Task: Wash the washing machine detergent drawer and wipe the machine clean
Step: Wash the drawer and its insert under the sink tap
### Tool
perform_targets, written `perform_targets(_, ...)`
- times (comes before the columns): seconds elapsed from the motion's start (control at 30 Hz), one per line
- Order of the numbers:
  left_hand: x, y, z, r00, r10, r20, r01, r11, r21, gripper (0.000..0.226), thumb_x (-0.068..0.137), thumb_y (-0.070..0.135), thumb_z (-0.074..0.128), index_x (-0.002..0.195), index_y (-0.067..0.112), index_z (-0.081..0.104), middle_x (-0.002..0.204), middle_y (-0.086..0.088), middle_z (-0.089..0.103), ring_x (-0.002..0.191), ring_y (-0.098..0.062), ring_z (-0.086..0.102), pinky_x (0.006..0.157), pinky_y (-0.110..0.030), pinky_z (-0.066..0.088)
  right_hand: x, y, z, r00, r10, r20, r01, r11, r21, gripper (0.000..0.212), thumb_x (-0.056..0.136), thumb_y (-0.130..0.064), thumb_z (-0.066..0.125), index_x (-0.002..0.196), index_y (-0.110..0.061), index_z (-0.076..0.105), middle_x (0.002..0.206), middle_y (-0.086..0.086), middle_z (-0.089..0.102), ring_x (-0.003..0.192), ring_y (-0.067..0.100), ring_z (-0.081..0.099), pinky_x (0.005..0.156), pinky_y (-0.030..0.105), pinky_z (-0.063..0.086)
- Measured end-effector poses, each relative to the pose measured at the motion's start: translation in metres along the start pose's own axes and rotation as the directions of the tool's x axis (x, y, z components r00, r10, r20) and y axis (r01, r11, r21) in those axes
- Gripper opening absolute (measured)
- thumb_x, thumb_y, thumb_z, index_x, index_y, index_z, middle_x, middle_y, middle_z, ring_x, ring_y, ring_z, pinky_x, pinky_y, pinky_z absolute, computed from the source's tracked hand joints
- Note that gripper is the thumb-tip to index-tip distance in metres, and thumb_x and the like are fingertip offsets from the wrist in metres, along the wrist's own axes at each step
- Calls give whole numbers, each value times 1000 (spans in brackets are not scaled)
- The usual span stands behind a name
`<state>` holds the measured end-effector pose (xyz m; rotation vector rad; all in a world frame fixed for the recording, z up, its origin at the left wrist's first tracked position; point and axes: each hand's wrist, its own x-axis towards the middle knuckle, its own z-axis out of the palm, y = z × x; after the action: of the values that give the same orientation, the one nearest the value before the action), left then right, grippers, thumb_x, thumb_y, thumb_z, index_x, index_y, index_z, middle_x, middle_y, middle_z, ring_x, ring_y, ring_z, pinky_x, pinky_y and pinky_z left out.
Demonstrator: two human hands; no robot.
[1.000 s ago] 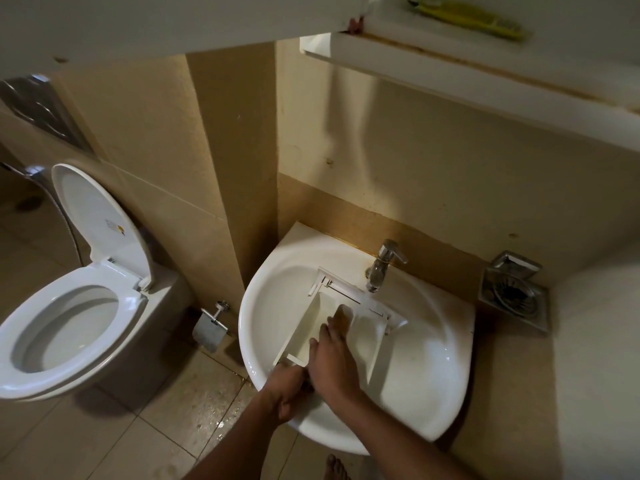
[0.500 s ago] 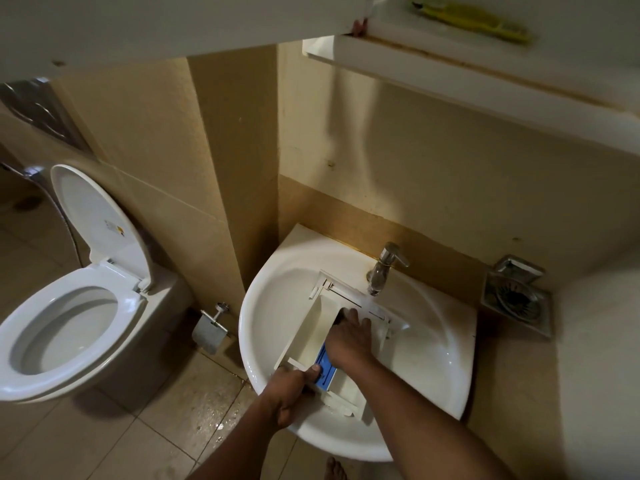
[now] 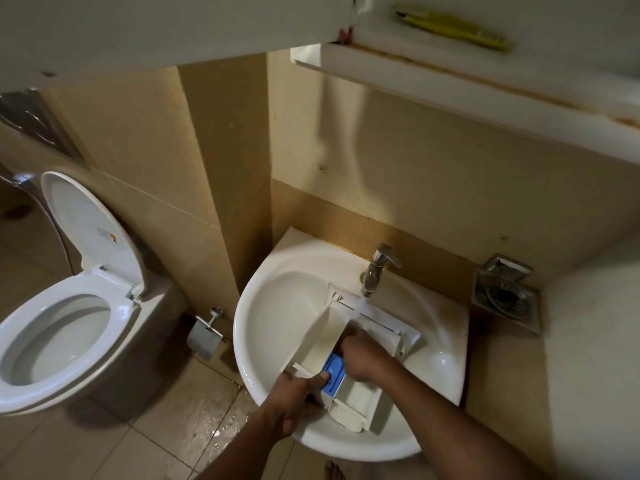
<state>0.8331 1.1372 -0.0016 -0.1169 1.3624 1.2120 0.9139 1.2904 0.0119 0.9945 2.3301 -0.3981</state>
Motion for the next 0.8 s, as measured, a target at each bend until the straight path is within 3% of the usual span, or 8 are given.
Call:
perform_targets(0.1, -3, 0, -1, 1000, -6, 20, 6, 1000, 3, 25, 86, -1, 74, 110, -3, 68, 104, -28, 73, 101, -47, 69, 94, -66, 50, 10, 0, -8, 997, -43, 63, 29, 976, 215, 17, 93, -12, 51, 98, -11, 68, 110, 13, 65, 105, 31, 62, 90, 37, 50)
perform_targets(0.2, -4, -1, -1, 1000, -7, 21, 7, 1000, 16, 24, 88, 2, 73, 110, -5, 68, 100, -28, 74, 94, -45, 71, 93, -64, 52, 18, 10, -22, 976, 211, -49, -140, 789, 598, 14, 91, -13, 50, 81, -18, 58, 92, 8, 60, 85, 22, 57, 80, 33, 50)
perform_targets(0.3, -5, 0, -2, 1000, -14, 17, 14, 1000, 8, 26, 87, 4, 73, 112, -4, 67, 103, -27, 74, 107, -49, 66, 95, -64, 51, 24, 11, -28, 862, 505, 52, -67, 12, 998, 9, 89, -4, 55, 85, -4, 63, 82, 12, 64, 69, 19, 61, 62, 27, 52)
perform_targets(0.37, -4, 0, -3, 1000, -18, 19, 18, 1000, 5, 28, 86, 4, 74, 112, -3, 67, 103, -25, 75, 109, -49, 65, 96, -65, 50, 22, 4, -34, 909, 360, 208, 51, -592, 804, 8, 88, 5, 56, 93, 7, 63, 86, 17, 66, 72, 20, 66, 64, 25, 57)
perform_targets(0.43, -4, 0, -3, 999, -25, 28, 25, 1000, -8, 28, 86, 4, 74, 112, -3, 67, 103, -25, 75, 110, -49, 65, 96, -65, 50, 23, 2, -34, 956, 218, 197, 70, -820, 568, 12, 94, 3, 51, 99, 8, 61, 90, 21, 67, 81, 25, 67, 70, 30, 62)
perform_targets(0.7, -6, 2, -2, 998, -34, 56, 37, 998, -49, 32, 85, 3, 73, 116, 1, 64, 105, -23, 75, 110, -47, 66, 96, -65, 50, 19, 13, -24, 991, 29, 129, -26, -914, 406, 21, 95, -3, 46, 88, 4, 64, 76, 17, 68, 71, 26, 68, 71, 32, 60)
perform_targets(0.77, -7, 3, -2, 997, -40, 66, 44, 997, -69, 33, 86, 2, 72, 118, 1, 62, 105, -24, 75, 109, -46, 67, 96, -65, 50, 16, 22, -23, 989, 49, 141, -80, -621, 780, 14, 92, -2, 53, 87, 2, 66, 77, 15, 67, 70, 23, 66, 68, 29, 57)
perform_targets(0.8, -7, 3, -2, 997, -45, 70, 51, 995, -80, 33, 86, 0, 71, 118, 0, 62, 105, -24, 75, 109, -46, 67, 96, -65, 50, 13, 26, -24, 993, 41, 110, -97, -244, 965, 11, 91, -2, 57, 90, 1, 68, 82, 14, 68, 74, 21, 65, 70, 27, 54)
